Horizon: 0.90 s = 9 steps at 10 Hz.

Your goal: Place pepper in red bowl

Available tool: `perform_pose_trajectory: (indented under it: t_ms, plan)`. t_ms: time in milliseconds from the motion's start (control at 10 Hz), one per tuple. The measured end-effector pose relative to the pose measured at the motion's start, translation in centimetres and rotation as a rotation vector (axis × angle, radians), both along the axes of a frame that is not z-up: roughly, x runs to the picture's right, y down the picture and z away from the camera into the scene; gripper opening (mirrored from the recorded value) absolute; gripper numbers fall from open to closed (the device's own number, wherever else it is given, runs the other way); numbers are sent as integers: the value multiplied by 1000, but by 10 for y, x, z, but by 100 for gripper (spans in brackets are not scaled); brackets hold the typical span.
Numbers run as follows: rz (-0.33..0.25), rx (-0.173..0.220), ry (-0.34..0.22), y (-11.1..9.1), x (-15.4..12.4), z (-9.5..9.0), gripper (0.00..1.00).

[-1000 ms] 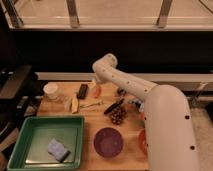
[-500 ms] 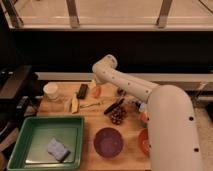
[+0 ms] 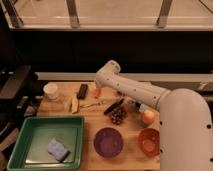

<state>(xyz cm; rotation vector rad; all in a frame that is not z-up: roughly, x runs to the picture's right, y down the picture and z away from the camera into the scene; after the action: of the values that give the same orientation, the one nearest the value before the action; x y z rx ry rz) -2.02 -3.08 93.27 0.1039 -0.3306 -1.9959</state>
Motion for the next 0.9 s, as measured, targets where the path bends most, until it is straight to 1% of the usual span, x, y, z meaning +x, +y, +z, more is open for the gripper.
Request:
perform_pose_trajectory:
  t_ms: [500, 700, 900]
  plan:
    - [14, 5, -35, -2, 0, 12, 80]
    - [14, 19, -46, 0, 1, 17, 80]
    - [6, 26, -51, 3, -3, 22, 80]
